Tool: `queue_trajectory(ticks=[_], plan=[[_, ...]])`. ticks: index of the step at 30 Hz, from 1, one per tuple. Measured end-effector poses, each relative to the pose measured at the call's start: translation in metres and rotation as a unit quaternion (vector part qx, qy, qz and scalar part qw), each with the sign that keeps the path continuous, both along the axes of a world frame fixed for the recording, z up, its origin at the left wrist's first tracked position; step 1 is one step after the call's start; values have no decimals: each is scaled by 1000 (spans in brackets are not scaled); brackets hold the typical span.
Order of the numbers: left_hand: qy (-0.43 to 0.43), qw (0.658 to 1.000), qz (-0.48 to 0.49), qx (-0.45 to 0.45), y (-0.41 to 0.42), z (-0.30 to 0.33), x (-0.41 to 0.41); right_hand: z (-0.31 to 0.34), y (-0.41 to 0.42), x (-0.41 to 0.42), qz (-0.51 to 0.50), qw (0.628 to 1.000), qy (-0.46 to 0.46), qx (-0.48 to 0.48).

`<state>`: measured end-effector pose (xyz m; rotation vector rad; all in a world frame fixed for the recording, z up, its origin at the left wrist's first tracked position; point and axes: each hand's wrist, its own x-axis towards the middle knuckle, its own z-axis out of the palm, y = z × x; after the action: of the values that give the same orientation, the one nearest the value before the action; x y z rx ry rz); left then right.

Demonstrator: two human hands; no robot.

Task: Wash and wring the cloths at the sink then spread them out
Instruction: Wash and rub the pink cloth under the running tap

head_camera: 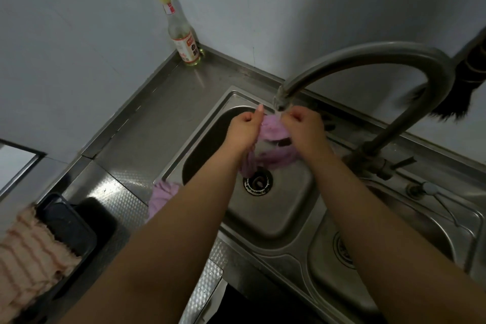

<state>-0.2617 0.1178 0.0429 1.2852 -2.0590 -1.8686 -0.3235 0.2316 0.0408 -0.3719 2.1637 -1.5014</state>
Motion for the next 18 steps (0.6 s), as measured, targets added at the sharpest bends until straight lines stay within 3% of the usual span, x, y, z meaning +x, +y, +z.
queue_trajectory(ticks=[2,5,10,13,16,18], plan=[[-23,994,90,60,10,3,-17,4,-17,20,4,990,105,95],[-28,983,127,129,33,7,-25,2,-23,7,17,952,197,233],[-50,974,154,161,30,9,-24,0,-23,17,9,971,144,189],[-51,963,149,220,46,14,-17,0,-18,5,5,952,207,227],[-19,967,160,197,44,11,-17,-4,-19,5,30,951,231,205],[-20,957,185,223,32,13,-15,-6,-25,18,32,965,186,184]])
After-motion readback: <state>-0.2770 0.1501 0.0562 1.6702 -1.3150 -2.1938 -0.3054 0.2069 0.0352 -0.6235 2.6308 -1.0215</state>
